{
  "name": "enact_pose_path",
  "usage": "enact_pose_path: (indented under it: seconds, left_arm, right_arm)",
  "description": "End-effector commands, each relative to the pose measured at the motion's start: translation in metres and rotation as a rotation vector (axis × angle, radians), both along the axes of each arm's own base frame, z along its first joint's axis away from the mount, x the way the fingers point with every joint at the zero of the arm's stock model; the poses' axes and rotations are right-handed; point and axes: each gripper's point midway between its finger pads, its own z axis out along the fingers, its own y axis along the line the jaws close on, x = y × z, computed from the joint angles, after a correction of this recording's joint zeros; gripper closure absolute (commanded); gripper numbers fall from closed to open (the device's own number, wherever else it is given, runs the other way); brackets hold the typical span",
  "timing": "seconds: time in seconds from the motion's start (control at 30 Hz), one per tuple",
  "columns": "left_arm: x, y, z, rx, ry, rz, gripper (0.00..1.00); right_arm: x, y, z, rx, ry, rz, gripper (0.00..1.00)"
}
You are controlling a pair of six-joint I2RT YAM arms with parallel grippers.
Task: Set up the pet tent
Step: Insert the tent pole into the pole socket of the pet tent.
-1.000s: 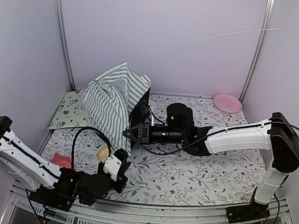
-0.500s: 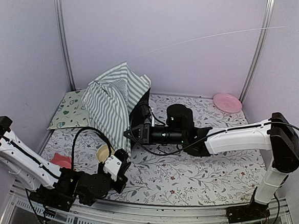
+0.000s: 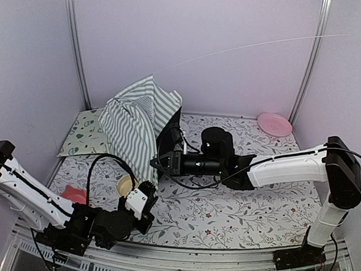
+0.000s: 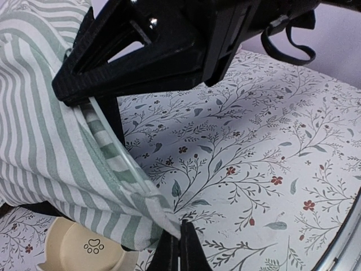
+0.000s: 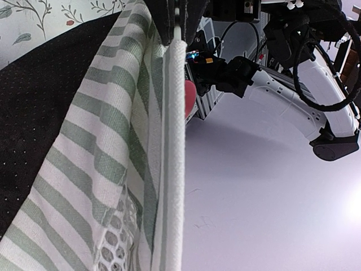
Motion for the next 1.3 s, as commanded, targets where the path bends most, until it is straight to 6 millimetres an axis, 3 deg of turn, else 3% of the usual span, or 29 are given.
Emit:
enact_pose_path:
  seconds: [0.0, 0.63, 1.27]
  left_arm:
    - [-0.054, -0.031, -0.024, 0.070, 0.084, -0.284, 1.00]
    - [-0.054, -0.033, -0.026, 0.075, 0.088, -0.289, 1.00]
    - [-0.050, -0.028, -0.017, 0.050, 0.078, -0.274, 1.00]
  right_arm:
    - [0.064, -0.024, 0.082, 0.226, -0.161, -0.272, 1.00]
    - [0.054, -0.011, 0.071, 0.213, -0.140, -0.233, 1.00]
    - [0.048, -0.018, 0.034, 0.144, -0.087, -0.247, 1.00]
